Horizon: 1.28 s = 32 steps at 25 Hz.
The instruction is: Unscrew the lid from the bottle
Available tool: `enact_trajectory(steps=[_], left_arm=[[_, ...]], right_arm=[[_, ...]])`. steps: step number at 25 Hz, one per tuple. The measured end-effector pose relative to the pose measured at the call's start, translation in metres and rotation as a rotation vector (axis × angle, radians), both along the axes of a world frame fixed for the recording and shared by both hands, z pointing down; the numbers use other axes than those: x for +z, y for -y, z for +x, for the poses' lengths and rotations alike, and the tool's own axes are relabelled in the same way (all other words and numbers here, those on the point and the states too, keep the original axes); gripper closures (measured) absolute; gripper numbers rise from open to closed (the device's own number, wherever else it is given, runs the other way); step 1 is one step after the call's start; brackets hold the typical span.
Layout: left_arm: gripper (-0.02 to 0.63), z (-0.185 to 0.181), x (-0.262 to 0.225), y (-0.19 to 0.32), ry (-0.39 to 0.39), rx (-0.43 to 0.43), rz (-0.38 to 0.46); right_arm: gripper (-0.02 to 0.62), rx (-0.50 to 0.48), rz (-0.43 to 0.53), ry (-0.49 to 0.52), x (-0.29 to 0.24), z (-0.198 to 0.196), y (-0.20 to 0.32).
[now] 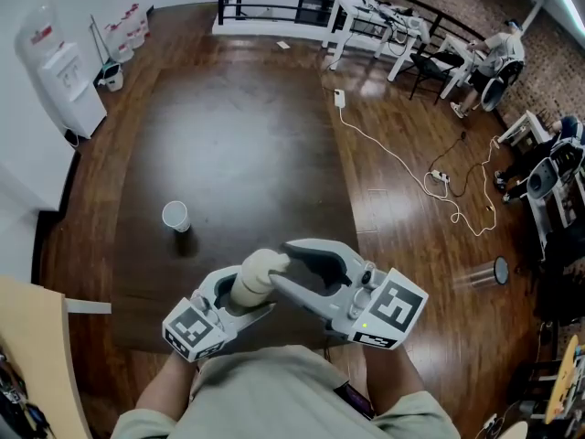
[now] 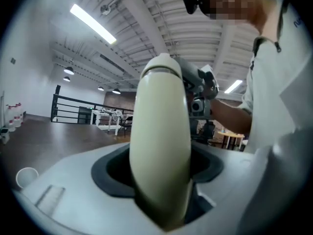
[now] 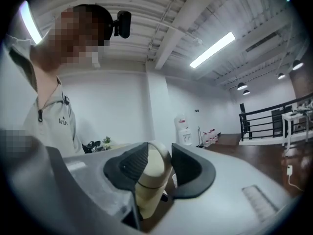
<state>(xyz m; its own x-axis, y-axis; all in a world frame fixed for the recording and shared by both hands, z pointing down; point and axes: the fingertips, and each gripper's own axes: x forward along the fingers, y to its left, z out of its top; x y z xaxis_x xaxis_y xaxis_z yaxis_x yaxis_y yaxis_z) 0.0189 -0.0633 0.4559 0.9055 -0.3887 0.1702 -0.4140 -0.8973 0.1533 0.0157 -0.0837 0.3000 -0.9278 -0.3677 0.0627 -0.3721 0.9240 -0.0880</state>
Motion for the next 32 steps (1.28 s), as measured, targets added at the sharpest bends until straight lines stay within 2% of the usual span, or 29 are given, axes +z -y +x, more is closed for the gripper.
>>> enact_trajectory(steps=[2,8,12,16,20,25,28,32], left_arm=[[0.290,0.003,0.000,-0.007,-0.009,0.052,-0.005],[0.290,0.006,0.004,-0.026,-0.023,0.174,-0.014],[0.290,0.006,0.006,-0.026,-0.022,0.191,-0.006],[0.290,0.000,0.006,-0.022,-0.021,0.151,0.022],[0.290,0.001,0.004,-0.017,-0.009,0.106,0.086],[0.290,-0.005,0.007,-0.002,-0.051,-0.011,0.111],[0.291,-0.006,0.010,0.008,-0.088,-0.078,0.091],[0.293,-0.009,0.026,0.019,-0.085,-0.121,0.124]], right_arm=[[0.456,-0.026,0.040,-0.038,-0.004,-0.004,-0.007],[0.529,-0.132,0.117,-0.189,0.000,-0.004,-0.024],[0.534,-0.157,0.118,-0.181,-0.007,-0.002,-0.024],[0.534,-0.149,0.141,-0.181,-0.012,-0.005,-0.025],[0.534,-0.104,0.159,-0.151,-0.021,-0.002,-0.023],[0.535,0.008,0.172,-0.124,-0.031,0.011,-0.014],[0.534,0.083,0.156,-0.107,-0.025,0.023,-0.008],[0.535,0.197,0.115,-0.120,-0.004,0.038,0.003]])
